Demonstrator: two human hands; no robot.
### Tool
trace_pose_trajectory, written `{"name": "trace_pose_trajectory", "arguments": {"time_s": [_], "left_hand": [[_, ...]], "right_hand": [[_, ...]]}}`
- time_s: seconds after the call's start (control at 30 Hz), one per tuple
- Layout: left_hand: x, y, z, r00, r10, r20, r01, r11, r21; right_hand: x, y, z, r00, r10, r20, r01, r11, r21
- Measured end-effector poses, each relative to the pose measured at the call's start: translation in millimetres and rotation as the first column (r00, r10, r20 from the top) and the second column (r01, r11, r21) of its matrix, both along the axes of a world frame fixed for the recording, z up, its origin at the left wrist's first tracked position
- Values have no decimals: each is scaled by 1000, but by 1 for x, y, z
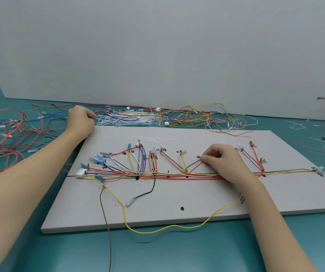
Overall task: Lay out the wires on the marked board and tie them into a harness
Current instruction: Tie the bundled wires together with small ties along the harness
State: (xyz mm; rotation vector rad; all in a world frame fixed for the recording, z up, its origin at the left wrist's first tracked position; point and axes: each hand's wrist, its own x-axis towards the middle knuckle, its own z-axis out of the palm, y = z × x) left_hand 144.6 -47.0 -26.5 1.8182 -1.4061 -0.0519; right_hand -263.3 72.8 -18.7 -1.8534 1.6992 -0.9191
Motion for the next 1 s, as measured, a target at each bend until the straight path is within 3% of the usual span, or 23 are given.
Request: {"name": "trace_pose_trajectory", "arguments": {"time_s": [0.2, 0.3, 0.37, 0.47, 0.6, 0.7, 0.77, 0.9, 1.0], "left_hand": [[-8, 9, 29, 975, 50, -217, -102, 966, -237], [-26, 17, 45, 971, 27, -238, -113, 929, -353], [-43, 22, 53, 977, -57, -207, -29, 921, -389], [-80, 34, 55, 960, -270, -70, 235, 919, -315], [-115, 53, 38, 824, -534, 190, 557, 825, -93], [-124, 56, 23, 745, -622, 243, 602, 783, 159], [-127, 56, 17, 728, -642, 241, 600, 766, 230], [-125, 57, 20, 731, -634, 252, 620, 772, 140], [-125, 65, 34, 784, -609, 117, 618, 784, -63]], "right_hand": [[0, -1, -1, 1000, 1, -5, -1, 1000, -2], [0, -1, 0, 1000, 1, -6, -1, 1000, -4], [0, -1, 0, 1000, 3, -7, -3, 1000, -5], [0, -1, 0, 1000, 3, -12, -3, 1000, -10], [-1, -1, -1, 1000, 6, -12, -6, 1000, -8], [0, -1, 0, 1000, 5, -17, -6, 1000, -10], [0, -1, 0, 1000, 4, -13, -4, 1000, -7], [0, 0, 0, 1000, 8, -15, -8, 1000, -3], [0, -1, 0, 1000, 2, -10, -2, 1000, -6]]}}
